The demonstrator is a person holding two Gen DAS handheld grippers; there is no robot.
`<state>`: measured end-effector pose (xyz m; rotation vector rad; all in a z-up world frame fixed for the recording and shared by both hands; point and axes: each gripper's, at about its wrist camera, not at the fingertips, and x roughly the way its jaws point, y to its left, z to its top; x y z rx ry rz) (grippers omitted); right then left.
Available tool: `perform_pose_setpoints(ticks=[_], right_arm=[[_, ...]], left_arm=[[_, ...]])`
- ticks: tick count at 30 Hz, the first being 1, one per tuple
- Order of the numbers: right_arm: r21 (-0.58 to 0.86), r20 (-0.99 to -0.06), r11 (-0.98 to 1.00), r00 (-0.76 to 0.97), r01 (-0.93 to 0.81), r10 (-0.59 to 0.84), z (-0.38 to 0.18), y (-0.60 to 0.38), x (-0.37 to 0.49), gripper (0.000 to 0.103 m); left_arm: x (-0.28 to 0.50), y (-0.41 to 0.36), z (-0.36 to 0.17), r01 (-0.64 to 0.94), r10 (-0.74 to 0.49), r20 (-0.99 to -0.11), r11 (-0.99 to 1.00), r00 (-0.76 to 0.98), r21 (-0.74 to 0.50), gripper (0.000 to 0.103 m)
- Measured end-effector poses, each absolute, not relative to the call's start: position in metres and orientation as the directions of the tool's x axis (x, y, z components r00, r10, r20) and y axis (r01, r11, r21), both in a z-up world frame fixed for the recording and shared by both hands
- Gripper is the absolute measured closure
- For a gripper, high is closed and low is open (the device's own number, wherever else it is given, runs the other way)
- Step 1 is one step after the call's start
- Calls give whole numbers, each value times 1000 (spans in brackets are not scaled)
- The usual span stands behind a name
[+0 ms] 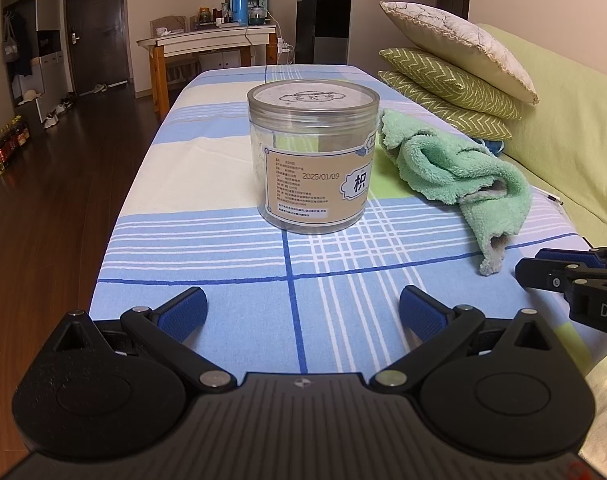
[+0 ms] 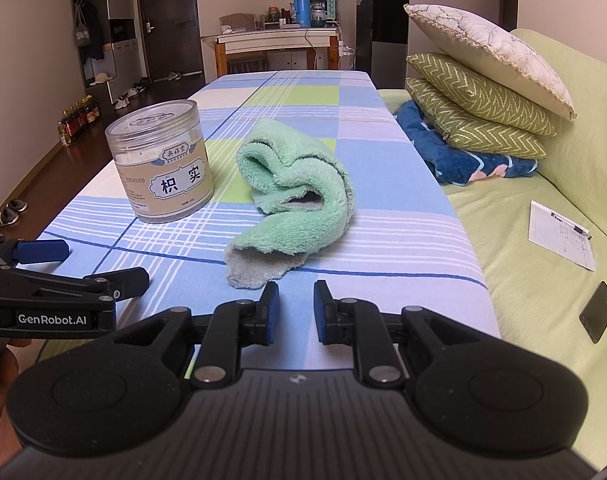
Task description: Clean container
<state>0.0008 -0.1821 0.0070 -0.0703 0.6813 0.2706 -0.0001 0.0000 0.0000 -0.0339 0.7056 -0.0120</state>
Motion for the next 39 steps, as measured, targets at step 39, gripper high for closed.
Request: perform_pose_setpoints(ticks=[39], right_arm=[[13, -633, 958, 739, -288, 231, 8, -179, 1, 81]], left_arm=[[-2, 0, -2, 2, -23, -638, 999, 770, -34, 0]])
